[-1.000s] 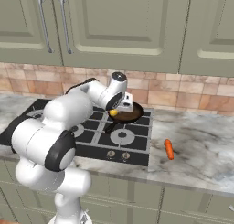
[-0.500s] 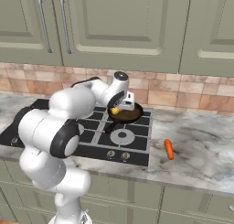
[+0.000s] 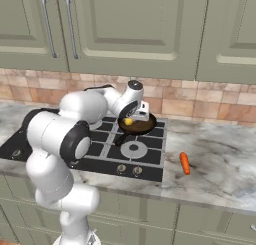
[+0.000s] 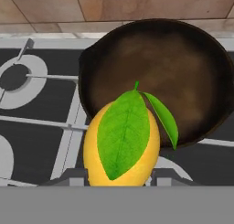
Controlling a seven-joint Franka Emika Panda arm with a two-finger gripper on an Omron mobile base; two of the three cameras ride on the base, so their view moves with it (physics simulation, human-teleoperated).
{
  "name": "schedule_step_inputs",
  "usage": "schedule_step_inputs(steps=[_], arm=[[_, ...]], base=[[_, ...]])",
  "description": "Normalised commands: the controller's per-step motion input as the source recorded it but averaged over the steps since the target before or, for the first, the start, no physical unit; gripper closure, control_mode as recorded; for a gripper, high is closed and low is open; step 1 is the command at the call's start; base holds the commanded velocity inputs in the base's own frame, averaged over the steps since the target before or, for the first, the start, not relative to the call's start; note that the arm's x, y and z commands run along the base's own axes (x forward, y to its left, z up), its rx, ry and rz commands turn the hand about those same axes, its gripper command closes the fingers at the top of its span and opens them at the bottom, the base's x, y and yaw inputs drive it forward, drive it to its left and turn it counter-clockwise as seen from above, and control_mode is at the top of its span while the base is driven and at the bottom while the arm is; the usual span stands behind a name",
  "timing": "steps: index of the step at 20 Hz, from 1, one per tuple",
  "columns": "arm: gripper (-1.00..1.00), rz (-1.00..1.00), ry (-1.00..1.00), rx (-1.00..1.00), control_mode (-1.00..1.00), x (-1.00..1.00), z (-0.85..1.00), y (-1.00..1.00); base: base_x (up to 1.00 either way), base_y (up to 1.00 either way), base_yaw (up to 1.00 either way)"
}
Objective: Put the carrot and lemon in the pan. Then turn on the rear right burner and set the heat to medium.
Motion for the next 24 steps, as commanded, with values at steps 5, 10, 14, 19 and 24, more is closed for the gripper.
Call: schedule_step_inputs(steps=[5,10,14,19,24], arm=[[1.00,0.00,0.00,0.00,-1.00,0.25,-0.14,-0.03],[1.00,0.00,0.00,0.00,-1.00,0.27,-0.18,-0.03],[1.00,0.00,0.00,0.00,-1.00,0.17,-0.12,-0.02],[1.00,0.00,0.00,0.00,-1.00,0.16,-0.10,0.00],[1.00,0.00,0.00,0.00,-1.00,0.10,-0.14,0.00]], base=[[0.00,0.00,0.00],[0.00,0.00,0.00],[0.00,0.00,0.00],[0.00,0.00,0.00],[0.00,0.00,0.00]])
